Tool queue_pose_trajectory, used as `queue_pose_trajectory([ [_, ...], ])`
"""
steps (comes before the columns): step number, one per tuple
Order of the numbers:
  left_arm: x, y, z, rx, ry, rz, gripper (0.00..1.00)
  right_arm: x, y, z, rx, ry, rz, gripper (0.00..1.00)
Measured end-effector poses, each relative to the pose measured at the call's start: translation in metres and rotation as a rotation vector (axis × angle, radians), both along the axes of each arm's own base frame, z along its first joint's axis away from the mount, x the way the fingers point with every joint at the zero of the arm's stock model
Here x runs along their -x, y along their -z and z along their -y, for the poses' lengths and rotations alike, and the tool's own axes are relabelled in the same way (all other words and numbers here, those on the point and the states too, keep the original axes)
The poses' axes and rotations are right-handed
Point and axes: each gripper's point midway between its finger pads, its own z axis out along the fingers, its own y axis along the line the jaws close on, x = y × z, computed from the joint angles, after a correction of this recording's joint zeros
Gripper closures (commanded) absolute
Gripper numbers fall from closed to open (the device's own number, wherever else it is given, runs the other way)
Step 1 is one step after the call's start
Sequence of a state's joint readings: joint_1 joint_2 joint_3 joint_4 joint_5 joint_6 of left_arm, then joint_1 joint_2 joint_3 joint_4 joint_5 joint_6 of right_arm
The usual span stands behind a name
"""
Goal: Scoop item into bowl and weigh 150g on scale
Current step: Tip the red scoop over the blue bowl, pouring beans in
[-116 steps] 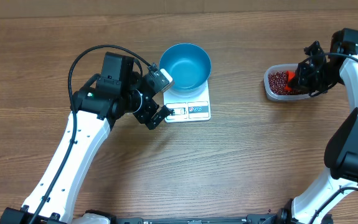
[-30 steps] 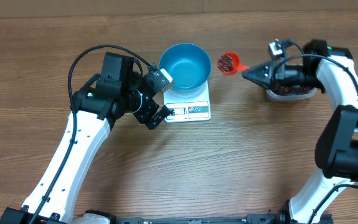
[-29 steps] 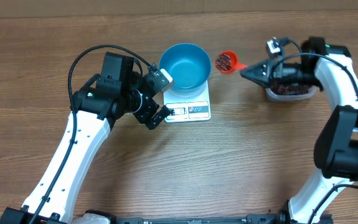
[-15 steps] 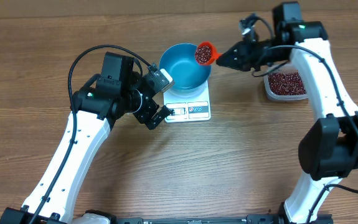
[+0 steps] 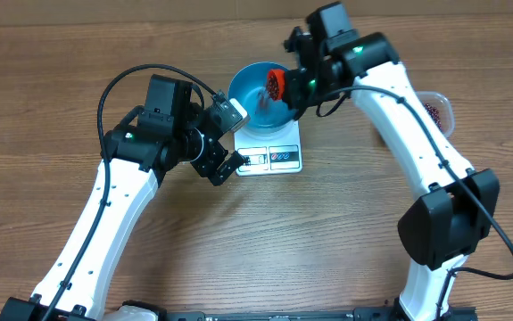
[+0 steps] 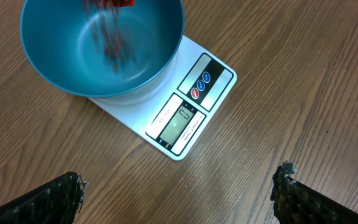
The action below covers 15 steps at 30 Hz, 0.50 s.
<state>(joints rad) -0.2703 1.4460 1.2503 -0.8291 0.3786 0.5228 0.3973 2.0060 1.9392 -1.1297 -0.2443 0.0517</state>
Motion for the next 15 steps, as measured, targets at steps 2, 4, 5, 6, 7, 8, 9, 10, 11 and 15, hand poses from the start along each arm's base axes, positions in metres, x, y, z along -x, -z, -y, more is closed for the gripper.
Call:
queue_pose_trajectory([
  [2,-0.0001,0.0,0.0,0.0,0.0,0.0,0.01,-0.0011,0.0011,-0.0029,0.061,-0.003,0.039,0.96],
  [4,0.0,0.0,0.0,0.0,0.0,0.0,0.0,-0.0009,0.0018,-0.0048,0.108,-0.009,0.066,0.96],
  [5,0.0001,0.0,0.0,0.0,0.0,0.0,0.0,-0.0007,0.0023,-0.0057,0.136,-0.011,0.081,0.96],
  [6,0.0,0.0,0.0,0.0,0.0,0.0,0.0,-0.0006,0.0026,-0.006,0.159,-0.014,0.094,0.96],
  [7,0.0,0.0,0.0,0.0,0.0,0.0,0.0,-0.0002,0.0029,-0.0067,0.183,-0.016,0.106,0.96],
  [8,0.0001,0.0,0.0,0.0,0.0,0.0,0.01,0.0002,0.003,-0.0075,0.211,-0.02,0.122,0.96],
  [9,-0.0001,0.0,0.0,0.0,0.0,0.0,0.0,0.0003,0.003,-0.0077,0.223,-0.02,0.128,0.96],
  [10,0.0001,0.0,0.0,0.0,0.0,0.0,0.01,0.0005,0.0029,-0.008,0.245,-0.022,0.141,0.96],
  [11,-0.0001,0.0,0.0,0.0,0.0,0.0,0.01,0.001,0.0028,-0.0087,0.26,-0.024,0.149,0.96],
  [15,0.0,0.0,0.0,0.0,0.0,0.0,0.01,0.0015,0.002,-0.0099,0.31,-0.032,0.179,0.96],
])
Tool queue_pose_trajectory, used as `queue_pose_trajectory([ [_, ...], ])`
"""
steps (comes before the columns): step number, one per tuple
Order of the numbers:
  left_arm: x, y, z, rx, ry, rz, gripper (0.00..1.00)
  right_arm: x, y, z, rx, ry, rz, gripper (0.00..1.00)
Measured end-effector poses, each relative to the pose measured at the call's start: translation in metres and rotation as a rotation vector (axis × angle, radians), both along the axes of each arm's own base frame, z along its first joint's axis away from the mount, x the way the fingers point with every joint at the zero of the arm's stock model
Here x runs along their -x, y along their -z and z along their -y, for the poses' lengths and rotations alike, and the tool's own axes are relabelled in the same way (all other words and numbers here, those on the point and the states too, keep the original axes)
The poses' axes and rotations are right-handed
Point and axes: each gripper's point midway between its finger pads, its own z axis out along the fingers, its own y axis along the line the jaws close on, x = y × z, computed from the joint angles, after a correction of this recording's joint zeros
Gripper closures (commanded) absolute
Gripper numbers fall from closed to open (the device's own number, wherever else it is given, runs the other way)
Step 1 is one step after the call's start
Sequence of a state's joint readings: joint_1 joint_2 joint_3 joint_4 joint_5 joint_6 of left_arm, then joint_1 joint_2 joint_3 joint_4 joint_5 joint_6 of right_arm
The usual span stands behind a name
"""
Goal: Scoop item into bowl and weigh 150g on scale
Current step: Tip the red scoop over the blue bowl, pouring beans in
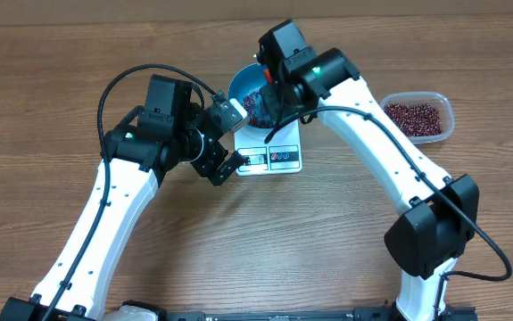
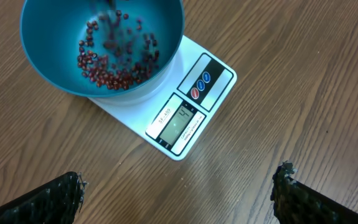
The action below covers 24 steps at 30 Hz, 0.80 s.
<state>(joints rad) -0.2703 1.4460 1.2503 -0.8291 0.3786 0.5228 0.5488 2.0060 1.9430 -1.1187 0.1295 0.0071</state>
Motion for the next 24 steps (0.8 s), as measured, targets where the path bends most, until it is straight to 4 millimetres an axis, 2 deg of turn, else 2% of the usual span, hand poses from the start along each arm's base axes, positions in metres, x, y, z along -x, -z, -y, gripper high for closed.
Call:
queue_pose_trajectory([
  [24,0.0,0.0,0.0,0.0,0.0,0.0,0.0,0.0,-0.0003,0.0008,0.023,-0.007,0.011,0.96],
])
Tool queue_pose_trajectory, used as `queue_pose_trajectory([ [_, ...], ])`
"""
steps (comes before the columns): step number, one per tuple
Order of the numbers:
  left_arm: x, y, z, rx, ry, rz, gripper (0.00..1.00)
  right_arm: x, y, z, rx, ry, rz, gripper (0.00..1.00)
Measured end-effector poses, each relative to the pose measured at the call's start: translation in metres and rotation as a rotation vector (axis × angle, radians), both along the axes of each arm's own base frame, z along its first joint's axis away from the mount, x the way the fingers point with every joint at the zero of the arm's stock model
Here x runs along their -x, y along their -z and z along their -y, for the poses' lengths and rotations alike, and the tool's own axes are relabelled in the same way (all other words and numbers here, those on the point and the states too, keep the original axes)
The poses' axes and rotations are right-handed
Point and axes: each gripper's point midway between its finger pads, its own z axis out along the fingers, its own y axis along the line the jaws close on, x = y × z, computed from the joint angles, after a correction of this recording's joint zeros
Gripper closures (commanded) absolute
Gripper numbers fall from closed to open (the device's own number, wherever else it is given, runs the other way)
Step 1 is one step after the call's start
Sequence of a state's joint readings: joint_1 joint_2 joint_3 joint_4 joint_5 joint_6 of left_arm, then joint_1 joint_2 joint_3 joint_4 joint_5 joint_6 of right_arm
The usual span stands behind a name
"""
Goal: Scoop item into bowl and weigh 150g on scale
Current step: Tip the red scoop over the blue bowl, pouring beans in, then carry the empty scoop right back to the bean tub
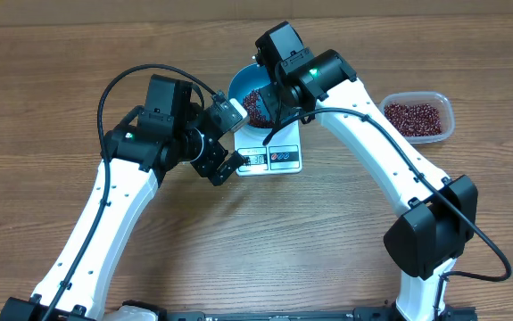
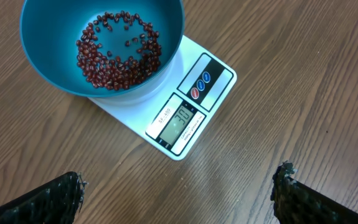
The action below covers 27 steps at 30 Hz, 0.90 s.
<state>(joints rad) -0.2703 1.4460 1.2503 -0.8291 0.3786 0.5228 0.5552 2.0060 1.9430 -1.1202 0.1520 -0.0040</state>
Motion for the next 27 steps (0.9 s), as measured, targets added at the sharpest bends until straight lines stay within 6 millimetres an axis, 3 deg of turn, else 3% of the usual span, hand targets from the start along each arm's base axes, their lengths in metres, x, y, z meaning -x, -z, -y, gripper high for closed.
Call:
queue_pose_trajectory([
  [4,0.0,0.0,0.0,0.0,0.0,0.0,0.0,0.005,0.0,0.0,-0.05,-0.012,-0.044,0.96],
  [7,0.0,0.0,0.0,0.0,0.0,0.0,0.0,0.008,-0.007,0.013,-0.097,0.007,-0.08,0.96],
  [10,0.0,0.0,0.0,0.0,0.0,0.0,0.0,0.012,-0.024,0.044,-0.145,0.061,-0.112,0.96],
  [15,0.0,0.0,0.0,0.0,0.0,0.0,0.01,0.026,-0.049,0.116,-0.189,0.211,-0.166,0.96],
  [21,0.0,0.0,0.0,0.0,0.0,0.0,0.0,0.034,-0.047,0.189,-0.203,0.397,-0.233,0.96],
  [27,0.0,0.0,0.0,0.0,0.0,0.0,0.0,0.034,-0.042,0.237,-0.205,0.497,-0.238,0.96],
])
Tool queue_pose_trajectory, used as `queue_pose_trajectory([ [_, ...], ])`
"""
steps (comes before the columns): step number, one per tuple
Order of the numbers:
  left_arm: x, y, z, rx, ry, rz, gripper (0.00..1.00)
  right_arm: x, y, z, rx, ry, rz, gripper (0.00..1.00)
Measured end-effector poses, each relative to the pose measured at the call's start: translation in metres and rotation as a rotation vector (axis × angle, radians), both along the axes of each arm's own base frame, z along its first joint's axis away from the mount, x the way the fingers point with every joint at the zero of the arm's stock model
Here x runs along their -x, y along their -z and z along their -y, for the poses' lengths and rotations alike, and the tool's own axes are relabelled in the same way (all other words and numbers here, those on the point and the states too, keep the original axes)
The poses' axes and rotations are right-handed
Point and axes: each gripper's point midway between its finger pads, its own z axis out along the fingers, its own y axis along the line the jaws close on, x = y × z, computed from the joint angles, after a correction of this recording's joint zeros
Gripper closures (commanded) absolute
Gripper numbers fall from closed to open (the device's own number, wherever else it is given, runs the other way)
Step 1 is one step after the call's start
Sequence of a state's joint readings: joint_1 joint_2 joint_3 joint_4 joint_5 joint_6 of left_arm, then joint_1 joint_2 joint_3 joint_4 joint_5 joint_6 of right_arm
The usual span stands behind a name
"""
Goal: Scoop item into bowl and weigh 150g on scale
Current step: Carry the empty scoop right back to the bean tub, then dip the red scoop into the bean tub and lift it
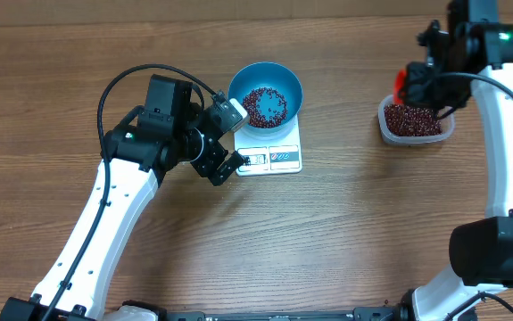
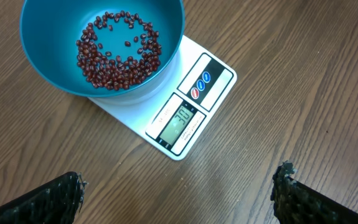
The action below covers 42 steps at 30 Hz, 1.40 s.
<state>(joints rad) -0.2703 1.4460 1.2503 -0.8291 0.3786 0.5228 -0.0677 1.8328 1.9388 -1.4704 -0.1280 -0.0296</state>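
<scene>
The blue bowl (image 1: 295, 86) stands on the white scale (image 1: 285, 158) and holds a shallow layer of red beans (image 1: 264, 104). In the left wrist view the bowl (image 2: 45, 37), the beans (image 2: 113, 59) and the scale (image 2: 207, 78) show clearly, and the display reads 30. My left gripper (image 1: 232, 139) stays open just left of the scale, its fingers (image 2: 63, 196) empty. At the far right my right gripper (image 1: 419, 85) is shut on a red scoop (image 1: 401, 82), above the clear tub of red beans (image 1: 412, 120).
The wooden table (image 1: 327, 241) carries only the scale, the bowl and the bean tub. My left arm lies across the left half, and my right arm runs down the right edge.
My right gripper with the scoop has moved from over the bowl to above the bean tub at the far right. The beans in the bowl, the reading of 30 and my left arm are unchanged.
First the red scoop was tipped over the bowl with beans falling in. Then beans lay in the bowl with my right gripper low over it. The beans settled and the scale read 30. Now the scoop is back over the tub.
</scene>
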Motion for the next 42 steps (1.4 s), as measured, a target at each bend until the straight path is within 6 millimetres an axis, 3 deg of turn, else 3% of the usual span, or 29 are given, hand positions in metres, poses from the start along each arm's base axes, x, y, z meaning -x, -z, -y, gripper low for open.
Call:
queue_pose_trajectory([
  [7,0.0,0.0,0.0,0.0,0.0,0.0,0.0,-0.003,0.021,0.021,0.008,0.003,-0.026,0.96],
  [19,0.0,0.0,0.0,0.0,0.0,0.0,0.0,-0.002,0.079,0.053,-0.009,0.066,-0.144,0.96],
  [31,0.0,0.0,0.0,0.0,0.0,0.0,0.0,-0.008,0.116,0.056,-0.022,0.067,-0.212,0.96],
  [42,0.0,0.0,0.0,0.0,0.0,0.0,0.0,-0.015,0.127,0.057,-0.026,0.069,-0.214,0.96],
])
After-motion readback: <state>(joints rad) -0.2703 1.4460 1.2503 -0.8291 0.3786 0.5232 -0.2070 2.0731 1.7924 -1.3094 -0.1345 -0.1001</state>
